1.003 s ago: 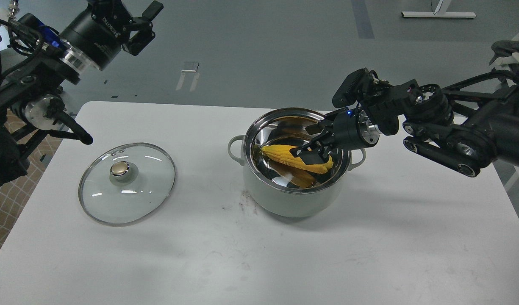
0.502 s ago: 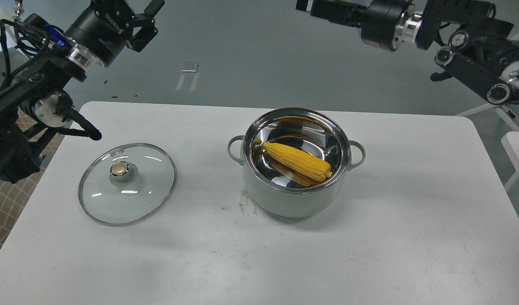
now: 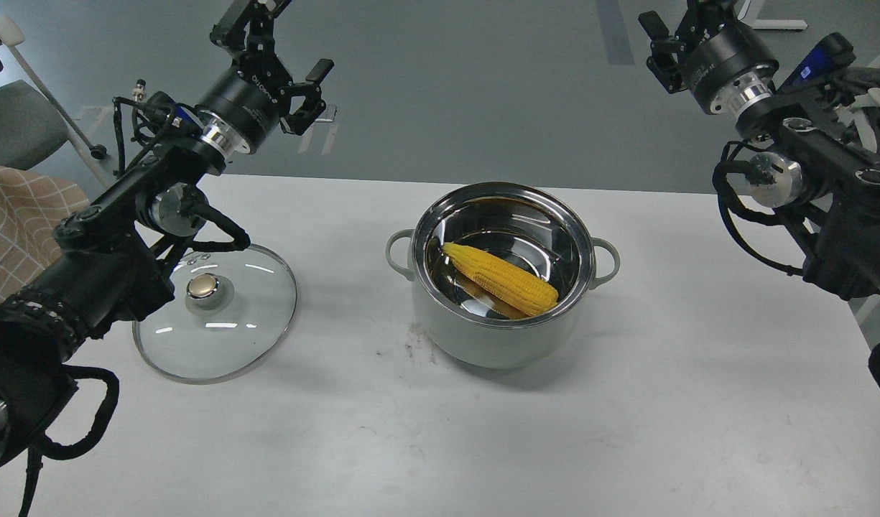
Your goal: Open pot and put corn in
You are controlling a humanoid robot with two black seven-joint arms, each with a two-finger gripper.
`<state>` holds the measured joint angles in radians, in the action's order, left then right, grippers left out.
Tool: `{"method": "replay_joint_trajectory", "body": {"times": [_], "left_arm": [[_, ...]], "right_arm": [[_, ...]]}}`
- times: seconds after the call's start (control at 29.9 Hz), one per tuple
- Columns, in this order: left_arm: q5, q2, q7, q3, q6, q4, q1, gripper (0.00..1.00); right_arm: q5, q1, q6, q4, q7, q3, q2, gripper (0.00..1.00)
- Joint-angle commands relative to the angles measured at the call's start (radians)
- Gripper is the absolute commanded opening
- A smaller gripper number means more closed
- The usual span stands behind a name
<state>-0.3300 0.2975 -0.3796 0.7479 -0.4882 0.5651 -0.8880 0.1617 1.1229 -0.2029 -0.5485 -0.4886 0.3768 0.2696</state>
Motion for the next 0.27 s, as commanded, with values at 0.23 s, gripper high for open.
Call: {"method": "replay_joint_trajectory", "body": {"times": [0.23], "left_arm": [[0.002, -0.047, -0.022, 0.011, -0.001, -0.002, 0.009, 0.98]], "right_arm": [[-0.021, -0.094, 0.002, -0.001, 0.0, 0.174, -0.061, 1.0]]}}
